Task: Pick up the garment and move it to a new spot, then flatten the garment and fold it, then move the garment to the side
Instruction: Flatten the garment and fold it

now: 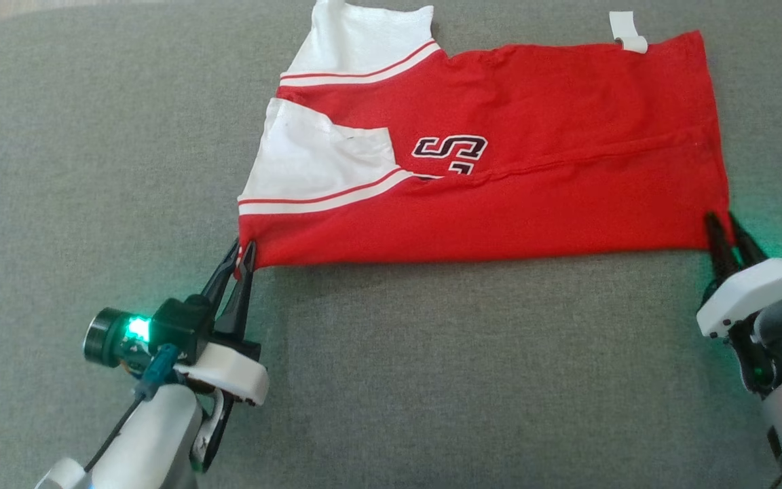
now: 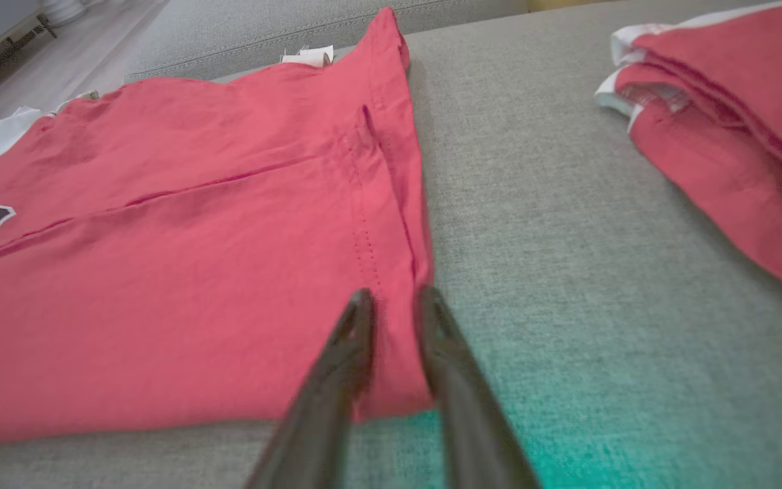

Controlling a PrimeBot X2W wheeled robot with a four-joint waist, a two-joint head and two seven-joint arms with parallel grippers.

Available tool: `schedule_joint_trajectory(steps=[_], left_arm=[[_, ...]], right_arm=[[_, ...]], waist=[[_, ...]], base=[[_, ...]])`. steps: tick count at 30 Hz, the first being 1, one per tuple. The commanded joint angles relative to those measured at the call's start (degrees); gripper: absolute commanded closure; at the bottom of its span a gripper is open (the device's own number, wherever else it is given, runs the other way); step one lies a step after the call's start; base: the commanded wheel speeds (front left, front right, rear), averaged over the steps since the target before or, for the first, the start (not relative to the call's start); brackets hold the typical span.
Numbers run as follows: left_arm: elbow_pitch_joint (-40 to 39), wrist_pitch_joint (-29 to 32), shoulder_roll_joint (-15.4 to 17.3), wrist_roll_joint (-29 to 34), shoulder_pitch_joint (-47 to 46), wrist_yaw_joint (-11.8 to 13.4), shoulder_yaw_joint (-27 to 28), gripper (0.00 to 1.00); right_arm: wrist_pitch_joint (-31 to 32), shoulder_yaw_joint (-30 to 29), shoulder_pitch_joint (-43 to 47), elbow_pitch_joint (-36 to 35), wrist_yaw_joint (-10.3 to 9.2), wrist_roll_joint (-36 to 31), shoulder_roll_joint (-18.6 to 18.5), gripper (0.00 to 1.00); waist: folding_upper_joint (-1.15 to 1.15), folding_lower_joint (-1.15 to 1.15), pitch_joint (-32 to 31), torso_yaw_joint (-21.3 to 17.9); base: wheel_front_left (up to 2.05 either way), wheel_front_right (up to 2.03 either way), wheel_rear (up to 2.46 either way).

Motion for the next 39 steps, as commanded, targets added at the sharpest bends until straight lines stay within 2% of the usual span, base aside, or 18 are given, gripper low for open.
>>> schedule_joint_trajectory(steps=[1, 5, 9, 19, 25, 29, 30, 31, 32, 33, 39], left_arm=[[-1.5, -0.77, 1.94, 0.42, -1.41, 0.54, 2.57, 1.0], [-1.57, -0.88, 2.15, -0.14, 0.8, 0.72, 2.55, 1.0], [-2.59, -0.86, 2.23, -1.29, 4.99, 0.71, 2.19, 1.0], [-8.45, 1.59, 1.38, -3.47, 16.17, 0.4, -1.47, 1.0], [-10.28, 2.08, 1.55, -4.28, 19.15, 0.58, -2.25, 1.0], [-11.07, 3.57, 0.98, -5.49, 21.3, 0.81, -2.91, 1.0], [-11.18, 4.09, 0.91, -5.74, 21.71, 0.89, -3.06, 1.0], [-11.36, 4.53, 0.85, -5.95, 21.95, 0.9, -3.21, 0.78], [-11.58, 4.89, 0.82, -6.07, 22.06, 0.95, -3.33, 0.06], [-11.92, 5.18, 0.77, -6.2, 22.03, 0.93, -3.42, 0.0], [-15.46, 5.99, 2.35, -5.75, 19.19, 1.37, -2.17, 0.0]], right_arm=[[0.36, 1.07, 0.12, -1.34, 0.39, 0.94, -1.74, 1.0], [1.22, 2.55, 2.21, -3.04, 0.39, 2.88, -3.6, 1.0], [1.56, 4.38, 5.51, -5.93, 0.39, 4.93, -6.96, 1.0], [1.73, 5.99, 18.36, -14.14, 0.39, 10.08, -15.41, 1.0], [2.05, 4.45, 24.25, -16.35, 0.39, 10.36, -17.27, 1.0], [2.42, 3.59, 25.87, -17.5, 0.39, 9.35, -16.97, 1.0], [2.27, 3.32, 26.17, -17.77, 0.39, 9.16, -16.84, 0.65], [1.96, 3.24, 26.4, -18.05, 0.39, 9.04, -16.82, 0.08], [1.51, 2.99, 26.51, -18.26, 0.39, 8.88, -16.76, 0.0], [1.07, 2.69, 26.55, -18.47, 0.39, 8.63, -16.67, 0.0], [-2.08, -0.27, 25.06, -20.85, 0.39, 5.84, -15.22, 0.0]], waist=[[0.0, 0.0, -0.44, -0.12], [0.0, 0.0, -2.13, -0.53], [0.0, 0.0, -4.12, -0.72], [0.0, 0.0, -7.75, 1.64], [0.0, 0.0, -8.21, 2.29], [0.0, 0.0, -8.38, 2.13], [0.0, 0.0, -8.39, 2.14], [0.0, 0.0, -8.34, 2.13], [0.0, 0.0, -8.28, 2.1], [0.0, 0.0, -8.19, 2.08], [0.0, 0.0, -7.2, 1.34]], base=[[0.0, 0.0, 0.0], [0.0, 0.0, 0.0], [0.0, 0.0, 0.0], [0.0, 0.0, 0.0], [0.0, 0.0, 0.0], [0.0, 0.0, 0.0], [0.0, 0.0, 0.0], [0.0, 0.0, 0.0], [0.0, 0.0, 0.0], [0.0, 0.0, 0.0], [0.0, 0.0, 0.0]])
